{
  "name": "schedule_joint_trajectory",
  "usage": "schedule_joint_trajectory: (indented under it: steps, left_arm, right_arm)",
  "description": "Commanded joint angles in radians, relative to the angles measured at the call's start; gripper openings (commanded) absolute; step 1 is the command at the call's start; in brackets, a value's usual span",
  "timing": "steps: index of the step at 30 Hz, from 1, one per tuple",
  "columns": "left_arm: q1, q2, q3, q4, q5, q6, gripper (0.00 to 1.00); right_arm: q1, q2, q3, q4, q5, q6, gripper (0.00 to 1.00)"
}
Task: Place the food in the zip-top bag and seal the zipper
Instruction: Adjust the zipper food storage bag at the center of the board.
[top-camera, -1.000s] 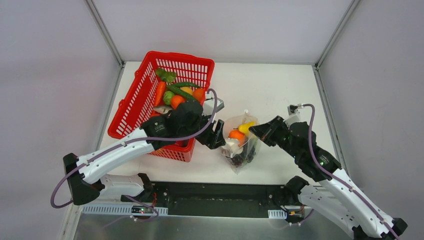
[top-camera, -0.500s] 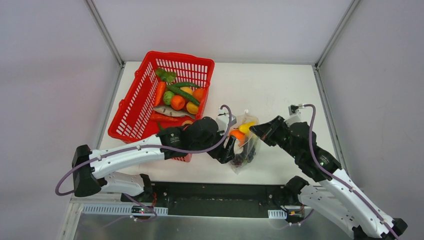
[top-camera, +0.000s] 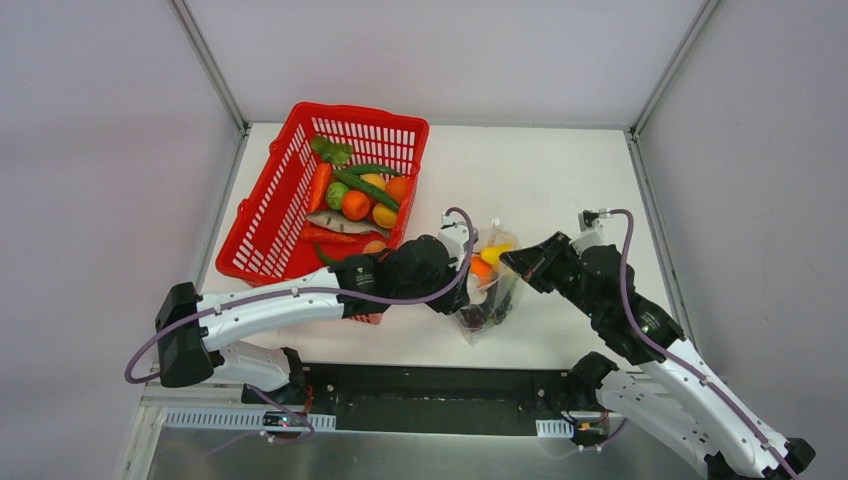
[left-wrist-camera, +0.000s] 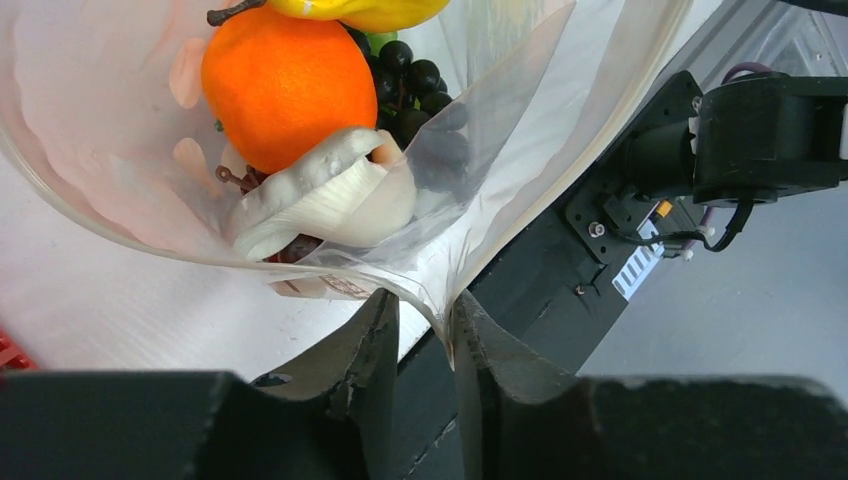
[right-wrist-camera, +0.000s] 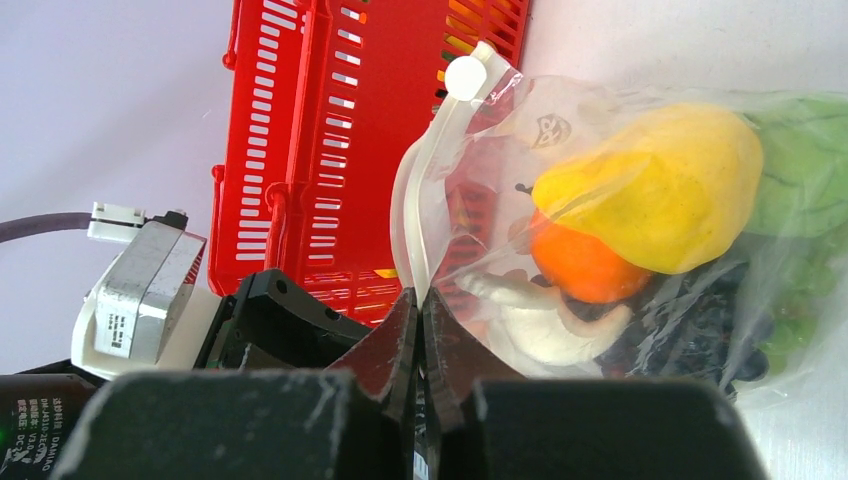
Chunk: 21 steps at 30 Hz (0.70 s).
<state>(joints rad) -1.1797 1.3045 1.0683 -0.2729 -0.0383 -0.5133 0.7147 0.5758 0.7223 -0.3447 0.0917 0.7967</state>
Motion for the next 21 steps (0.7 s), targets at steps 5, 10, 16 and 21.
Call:
schedule_joint_trajectory:
  steps: [5,10,16,21]
  left_arm:
    - [-0.01,0.005,0.057,-0.026,-0.039,0.044,0.07]
    - [-0.009,-0.01,0.067,-0.074,-0.06,0.074,0.0]
    - [-0.01,-0.028,0.126,-0.178,-0.056,0.149,0.0]
    - [-0.01,-0.033,0.219,-0.295,0.031,0.262,0.0]
  right_arm:
    - [-0.003,-0.012,0.0,0.039,0.024,0.01,0.03]
    - [-0.003,-0.017,0.002,0.033,0.04,0.007,0.03]
    - [-0.003,-0.017,-0.001,0.03,0.043,-0.002,0.04]
    - [-0.002,-0.021,0.006,0.031,0.022,-0.032,0.07]
